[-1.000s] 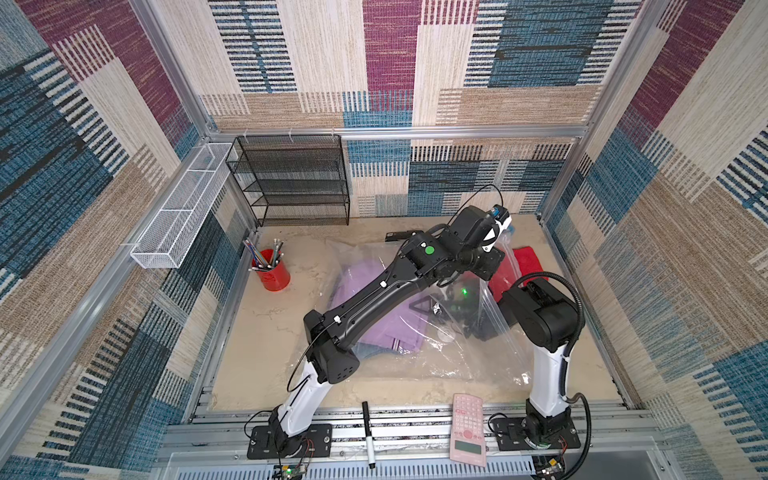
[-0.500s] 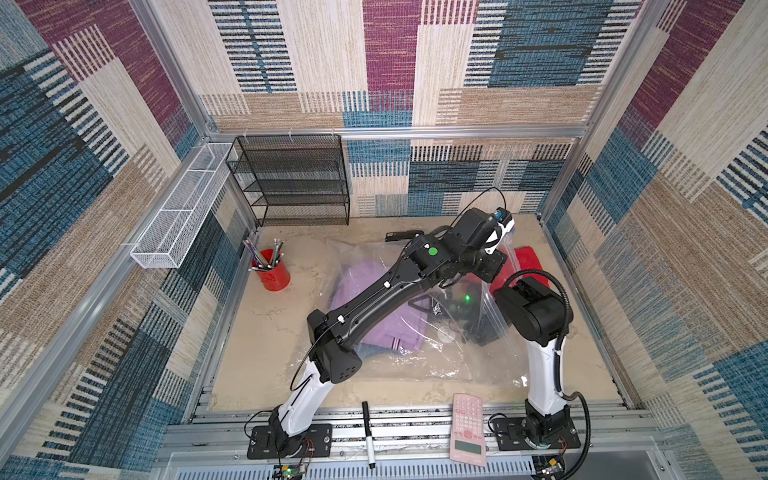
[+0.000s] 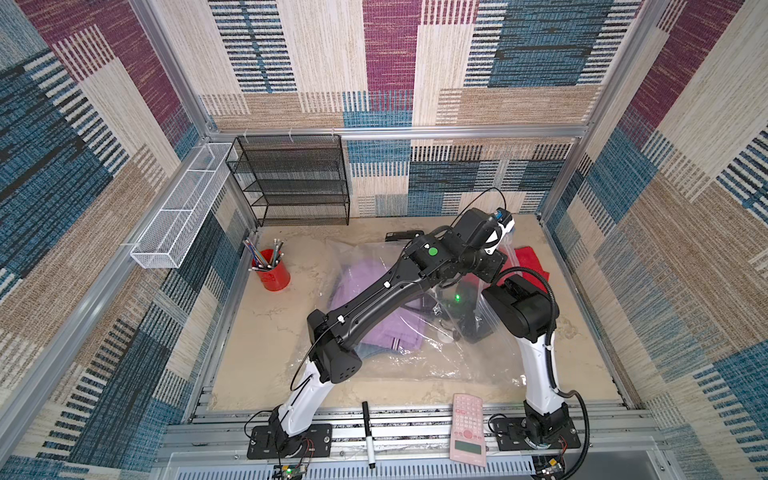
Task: Take the trousers out of the vacuum bag
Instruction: Take out the trousers from the vacuum bag.
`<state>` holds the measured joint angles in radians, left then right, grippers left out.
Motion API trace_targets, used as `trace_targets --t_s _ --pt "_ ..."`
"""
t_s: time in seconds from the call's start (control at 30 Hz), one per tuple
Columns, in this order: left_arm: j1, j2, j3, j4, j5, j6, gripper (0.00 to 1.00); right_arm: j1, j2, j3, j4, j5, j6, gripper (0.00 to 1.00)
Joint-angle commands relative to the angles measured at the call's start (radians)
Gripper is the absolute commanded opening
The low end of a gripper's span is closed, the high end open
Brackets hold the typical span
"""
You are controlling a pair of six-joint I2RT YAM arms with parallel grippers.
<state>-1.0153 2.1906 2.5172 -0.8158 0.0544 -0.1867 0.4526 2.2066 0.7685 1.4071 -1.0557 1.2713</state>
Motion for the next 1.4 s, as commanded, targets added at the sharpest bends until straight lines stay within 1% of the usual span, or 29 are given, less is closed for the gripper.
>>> trace_targets --t_s 0.0,0.1,0.2,0.33,0.37,0.43,0.5,0.6,0.63,0.87,1.0,1.2,1.3,1.37 --pt "0.0 -0.003 0.001 0.026 0.0 0.009 0.0 0.013 0.017 0.025 0.142 -0.007 0.003 0.65" --pt "-0.001 -0.003 0.0 0.023 -0.003 0.012 0.0 0.017 0.02 0.036 0.104 -0.003 -0.02 0.65" --pt "-0.001 -0.003 0.001 0.025 -0.002 0.012 0.0 0.021 0.026 0.047 0.074 0.0 -0.033 0.62" --pt "-0.001 -0.003 0.002 0.024 -0.005 0.015 0.0 0.021 0.039 0.049 0.084 0.002 -0.025 0.42" --pt "-0.001 -0.003 0.002 0.022 -0.008 0.015 0.0 0.021 0.043 0.045 0.1 0.001 -0.015 0.35" --pt "-0.002 -0.005 -0.002 0.021 -0.012 0.016 0.0 0.021 0.056 0.039 0.143 0.0 0.015 0.28" --pt "-0.002 -0.006 -0.006 0.021 -0.016 0.017 0.0 0.02 0.068 0.025 0.2 0.0 0.046 0.16" --pt "-0.001 -0.012 -0.019 0.021 -0.026 0.018 0.0 0.016 0.072 -0.006 0.271 0.012 0.078 0.04" --pt "-0.001 -0.014 -0.021 0.02 -0.029 0.018 0.0 0.013 0.07 -0.018 0.285 0.017 0.084 0.01" --pt "0.006 -0.041 -0.071 0.045 -0.053 0.021 0.0 -0.03 -0.016 -0.145 0.346 0.045 0.089 0.0" --pt "0.01 -0.05 -0.083 0.051 -0.064 0.027 0.0 -0.05 -0.072 -0.204 0.344 0.045 0.082 0.0" --pt "0.011 -0.028 -0.047 0.047 -0.051 0.025 0.0 -0.047 -0.142 -0.17 0.228 0.033 0.057 0.0" --pt "0.01 -0.021 -0.031 0.035 -0.057 0.031 0.0 -0.048 -0.197 -0.158 0.097 0.033 0.005 0.0" --pt "0.011 -0.026 -0.035 0.028 -0.069 0.039 0.0 -0.055 -0.244 -0.165 -0.023 0.042 -0.062 0.0"
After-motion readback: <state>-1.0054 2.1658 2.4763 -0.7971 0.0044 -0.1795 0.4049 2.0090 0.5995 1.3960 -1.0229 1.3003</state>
